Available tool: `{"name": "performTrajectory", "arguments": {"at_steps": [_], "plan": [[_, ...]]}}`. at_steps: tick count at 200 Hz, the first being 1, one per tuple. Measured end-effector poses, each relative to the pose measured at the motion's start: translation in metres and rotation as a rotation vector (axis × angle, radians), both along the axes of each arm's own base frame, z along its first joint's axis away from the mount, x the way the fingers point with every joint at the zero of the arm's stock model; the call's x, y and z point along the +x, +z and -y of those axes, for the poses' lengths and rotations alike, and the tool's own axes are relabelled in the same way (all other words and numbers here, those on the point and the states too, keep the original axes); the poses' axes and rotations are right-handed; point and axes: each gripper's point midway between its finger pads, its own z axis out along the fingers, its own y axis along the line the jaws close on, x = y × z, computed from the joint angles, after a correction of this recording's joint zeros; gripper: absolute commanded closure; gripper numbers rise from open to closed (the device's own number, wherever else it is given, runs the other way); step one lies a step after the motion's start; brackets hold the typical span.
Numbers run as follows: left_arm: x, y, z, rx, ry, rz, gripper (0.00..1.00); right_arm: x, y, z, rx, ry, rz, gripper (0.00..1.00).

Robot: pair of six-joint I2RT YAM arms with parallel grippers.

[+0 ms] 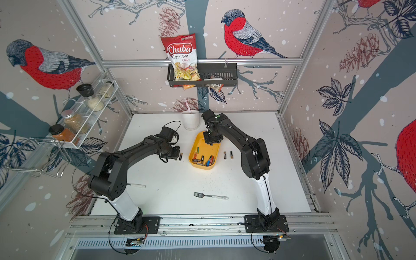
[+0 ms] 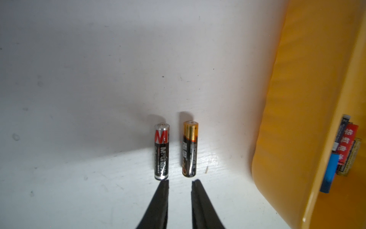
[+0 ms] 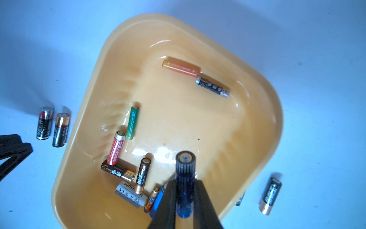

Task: Take the batteries out of the storage box
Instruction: Pick up the battery from the storage box, then place the battery at the center of the board.

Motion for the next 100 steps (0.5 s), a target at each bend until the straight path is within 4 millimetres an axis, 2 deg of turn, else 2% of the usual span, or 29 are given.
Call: {"name": "performTrajectory", "arguments": {"at_steps": [19, 40, 67, 100], "plan": [[0.001, 0.001, 0.001, -0.002, 0.0, 0.003, 0.74, 0.002, 0.01, 0.016, 0.005, -0.027, 0.01, 0.84], [0.003, 0.002, 0.001, -0.004, -0.001, 0.006, 0.74, 0.0, 0.012, 0.04, -0.013, -0.06, 0.0, 0.84], [0.003, 0.002, 0.002, -0.004, -0.001, 0.006, 0.74, -0.008, 0.006, 0.078, -0.05, -0.105, -0.022, 0.84], [0.003, 0.002, 0.002, -0.004, -0.001, 0.006, 0.74, -0.021, -0.013, 0.123, -0.095, -0.177, -0.067, 0.84]]}}
